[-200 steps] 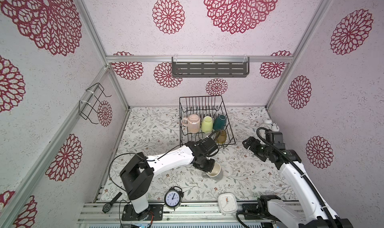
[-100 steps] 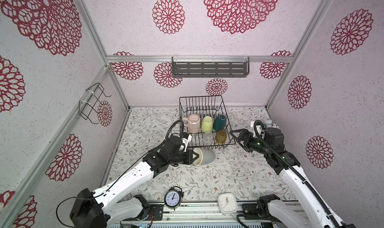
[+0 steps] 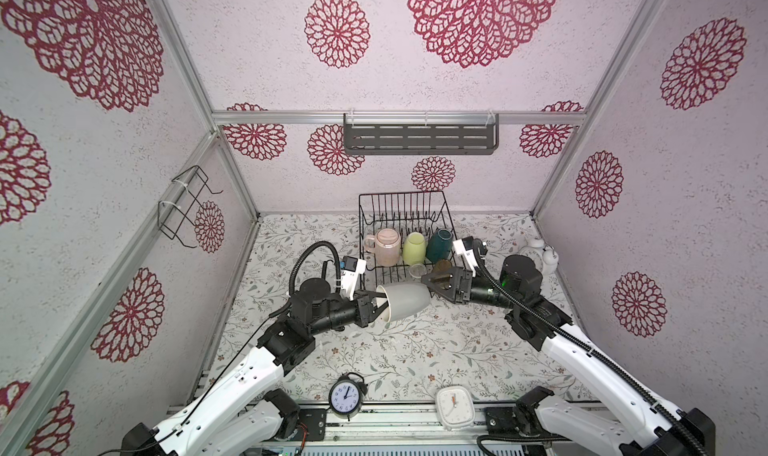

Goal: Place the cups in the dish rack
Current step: 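Hold the grey-white mug with the left gripper while the right gripper grasps it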

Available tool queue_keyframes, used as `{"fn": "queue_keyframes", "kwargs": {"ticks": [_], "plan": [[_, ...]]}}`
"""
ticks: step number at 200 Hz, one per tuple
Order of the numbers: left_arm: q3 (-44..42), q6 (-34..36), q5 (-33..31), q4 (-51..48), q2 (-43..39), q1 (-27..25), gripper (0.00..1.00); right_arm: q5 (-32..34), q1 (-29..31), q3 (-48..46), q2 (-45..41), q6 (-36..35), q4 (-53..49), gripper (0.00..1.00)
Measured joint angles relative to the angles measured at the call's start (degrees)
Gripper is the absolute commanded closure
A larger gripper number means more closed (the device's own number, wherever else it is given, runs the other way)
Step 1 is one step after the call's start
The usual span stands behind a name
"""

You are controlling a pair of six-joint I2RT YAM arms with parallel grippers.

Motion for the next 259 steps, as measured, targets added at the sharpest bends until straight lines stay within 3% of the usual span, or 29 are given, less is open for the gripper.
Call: {"fn": "queue_keyframes", "kwargs": {"ticks": [30,64,117,221,259], "plan": [[0.0,-1.6,2.5,4.1,2.2,0.0,1.00,0.9,2.5,-5.5,-4.7,-4.9,6.7,0.01],[-2.7,-7.4,7.7,16.2,5.9,0.0,1.00,3.8,5.6,-12.0,-11.1,-19.3,13.5,0.01],[-6.0,-16.0,13.7,31.3,12.6,-0.4,1.00,3.5,7.0,-12.9,-9.3,-34.6,16.0,0.01],[-7.0,-23.9,18.4,46.8,19.8,-1.8,1.00,-2.0,8.0,-10.3,-4.2,-39.7,20.5,0.01],[-8.6,-28.6,19.9,55.5,23.4,-1.4,0.99,-3.5,7.6,-9.2,-2.3,-39.6,20.1,0.09]]}}
